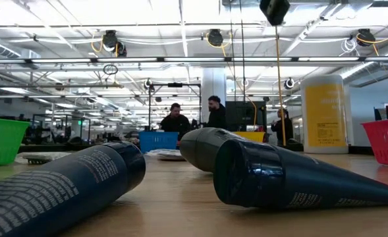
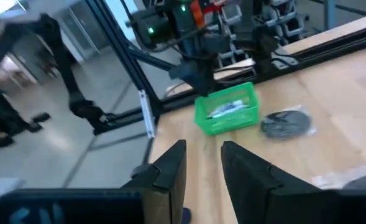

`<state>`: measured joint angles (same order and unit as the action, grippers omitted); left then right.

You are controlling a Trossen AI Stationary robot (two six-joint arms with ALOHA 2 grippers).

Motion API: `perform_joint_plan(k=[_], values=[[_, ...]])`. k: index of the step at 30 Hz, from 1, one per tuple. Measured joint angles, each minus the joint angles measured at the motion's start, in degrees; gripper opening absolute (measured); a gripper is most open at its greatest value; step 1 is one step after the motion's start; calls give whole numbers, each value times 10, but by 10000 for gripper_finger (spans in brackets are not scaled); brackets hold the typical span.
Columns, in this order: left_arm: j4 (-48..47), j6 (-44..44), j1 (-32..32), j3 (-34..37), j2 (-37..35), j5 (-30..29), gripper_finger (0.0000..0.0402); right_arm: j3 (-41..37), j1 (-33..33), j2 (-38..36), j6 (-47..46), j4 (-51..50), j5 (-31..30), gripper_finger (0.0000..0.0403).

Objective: Pick & Place Travel size toiletries
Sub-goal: Put the black deodorant into the yellow bin

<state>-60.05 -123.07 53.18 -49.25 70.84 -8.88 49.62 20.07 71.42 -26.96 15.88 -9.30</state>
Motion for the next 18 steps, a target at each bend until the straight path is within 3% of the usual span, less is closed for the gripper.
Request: perform_joint_plan(k=[5,11,18], values=[[2,64,-29,0,-45,-33,236,71,-10,0,9,-150,-16,93],[2,140,-59,0,-108,-133,237,146,-7,7,-9,-307,-27,93],[3,241,-108,0,-163,-208,237,239,3,83,-56,-465,-3,93]])
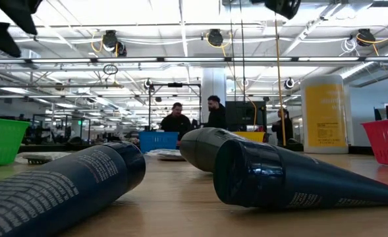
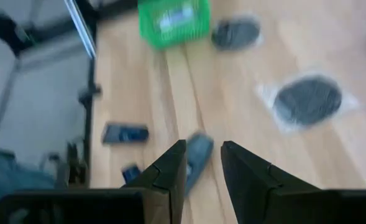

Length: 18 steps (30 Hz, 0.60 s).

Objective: Pick & Place Travel size toiletries
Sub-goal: Put the black deodorant into the yellow bin

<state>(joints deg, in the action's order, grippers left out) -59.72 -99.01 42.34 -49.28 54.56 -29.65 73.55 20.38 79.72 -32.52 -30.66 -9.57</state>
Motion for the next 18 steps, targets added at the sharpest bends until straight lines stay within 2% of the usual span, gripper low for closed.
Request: perform_joint_plan(k=[2,7,18], values=[[0,39,-20,0,-11,0,237,15,0,32,-7,-17,22,93],[0,121,-65,0,-27,0,237,19,0,85,-46,-23,26,93],[0,199,-149,0,-28,16,237,19,7,162,-11,-17,61,93]])
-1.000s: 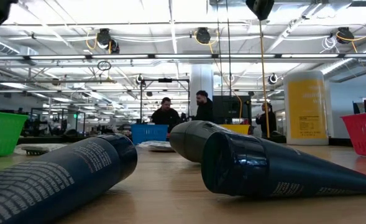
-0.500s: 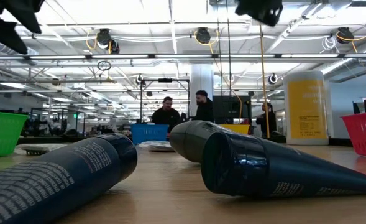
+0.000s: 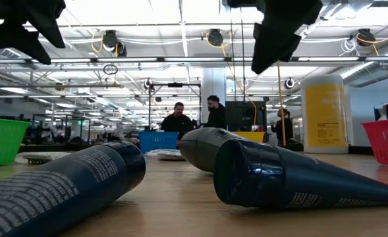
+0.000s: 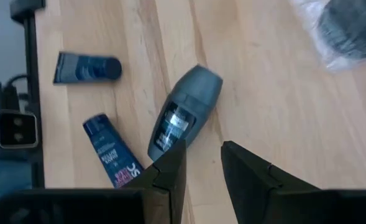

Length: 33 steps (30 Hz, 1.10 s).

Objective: Pick & Place Travel size toiletries
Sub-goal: Put the black deodorant into the yellow bin

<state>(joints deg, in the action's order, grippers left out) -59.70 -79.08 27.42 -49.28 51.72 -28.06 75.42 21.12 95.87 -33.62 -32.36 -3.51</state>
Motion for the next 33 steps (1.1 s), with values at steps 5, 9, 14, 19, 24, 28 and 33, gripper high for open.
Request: perform_joint_plan(k=[5,9,14,19,24,28,33], values=[[0,4,-16,0,0,0,237,-6,0,6,-8,16,12,93],[4,4,-19,0,0,0,237,-39,0,6,-40,76,32,102],[24,4,-19,0,0,1,237,-74,6,5,-104,156,97,145],[56,3,-19,0,0,8,237,-93,28,6,-98,208,98,209],[73,-3,-19,0,0,9,237,-94,43,6,-69,274,98,245],[73,-12,-19,0,0,9,237,-76,58,2,-47,296,98,246],[73,-11,-19,0,0,17,237,-6,71,2,-3,284,89,229]])
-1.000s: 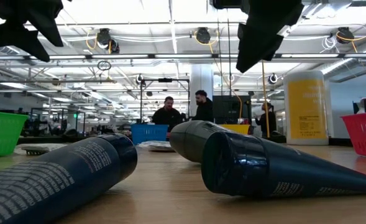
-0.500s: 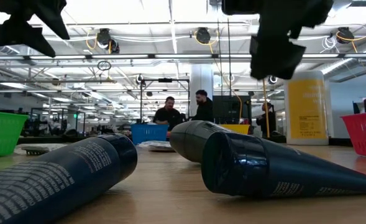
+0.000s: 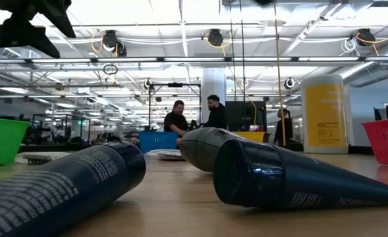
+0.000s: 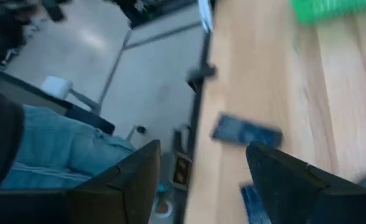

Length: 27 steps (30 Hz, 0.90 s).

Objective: Pick & Place Travel size toiletries
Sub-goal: Put the black deodorant into the yellow bin

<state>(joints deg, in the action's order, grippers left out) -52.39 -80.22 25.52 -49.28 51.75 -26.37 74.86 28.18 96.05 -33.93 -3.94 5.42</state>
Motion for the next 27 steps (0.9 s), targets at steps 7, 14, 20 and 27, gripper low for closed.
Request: perform_joint_plan(k=[7,14,20,27], values=[[0,17,0,0,0,4,237,94,4,-1,53,-131,-72,196],[-1,47,0,0,0,4,237,100,3,0,30,-241,-187,170],[-1,67,0,0,0,4,237,100,3,0,35,-285,-263,144],[-1,66,0,0,0,4,237,67,3,4,23,-244,-243,105]])
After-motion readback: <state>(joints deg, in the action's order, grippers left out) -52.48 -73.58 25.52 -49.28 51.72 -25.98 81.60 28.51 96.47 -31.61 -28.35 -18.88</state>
